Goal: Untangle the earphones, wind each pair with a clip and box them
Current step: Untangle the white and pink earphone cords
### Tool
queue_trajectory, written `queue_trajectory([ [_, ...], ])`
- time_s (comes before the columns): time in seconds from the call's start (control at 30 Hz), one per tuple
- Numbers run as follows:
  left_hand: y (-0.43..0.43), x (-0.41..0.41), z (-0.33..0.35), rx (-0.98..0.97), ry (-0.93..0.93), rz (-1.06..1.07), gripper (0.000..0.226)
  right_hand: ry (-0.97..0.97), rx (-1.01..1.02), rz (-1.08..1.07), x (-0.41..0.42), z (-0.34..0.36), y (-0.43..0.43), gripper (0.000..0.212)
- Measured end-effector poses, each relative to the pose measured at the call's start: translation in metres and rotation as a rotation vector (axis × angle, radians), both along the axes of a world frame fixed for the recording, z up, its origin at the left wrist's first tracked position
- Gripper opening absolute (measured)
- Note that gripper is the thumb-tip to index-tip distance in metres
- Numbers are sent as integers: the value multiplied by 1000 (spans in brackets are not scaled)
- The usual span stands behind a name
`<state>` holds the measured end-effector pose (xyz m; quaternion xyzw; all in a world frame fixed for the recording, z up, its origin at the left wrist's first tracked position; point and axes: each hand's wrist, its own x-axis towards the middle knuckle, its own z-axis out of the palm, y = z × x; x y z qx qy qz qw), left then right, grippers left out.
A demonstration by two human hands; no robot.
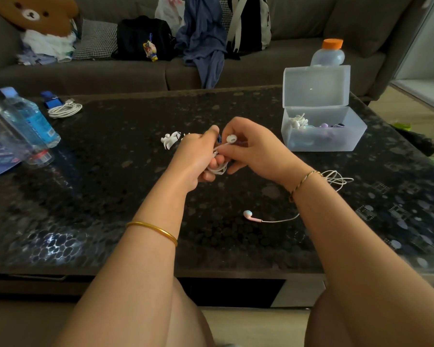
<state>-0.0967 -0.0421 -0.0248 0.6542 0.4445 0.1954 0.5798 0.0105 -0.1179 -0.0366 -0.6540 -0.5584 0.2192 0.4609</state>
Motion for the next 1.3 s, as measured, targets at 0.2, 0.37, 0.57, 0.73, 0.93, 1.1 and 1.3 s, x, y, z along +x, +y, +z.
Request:
queue_trajectory([
  [0.2, -1, 2, 1, -97, -38, 79, 36, 170, 11, -55, -1, -3, 3, 17],
  [0.37, -4, 8, 2, 13, -33, 171, 34, 154, 89, -123, -7, -7, 8, 13],
  [0.57, -3, 10, -1, 79, -9, 129, 30, 170, 116, -159, -10, -10, 10, 10],
  [0.73, 5, 7, -5, 102, -3, 76, 24, 176, 106, -155, -9, -10, 9, 11],
  [0.93, 11, -5, -1, -328, -266, 43, 19, 228, 122, -214, -5, -12, 10, 10],
  [1.1, 10, -7, -7, -61, -190, -18, 17, 302, 98, -260, -4, -15, 11, 10],
  [1.3, 16, -5, -18, 289, 8, -57, 12, 316, -37, -218, -2, -20, 15, 18],
])
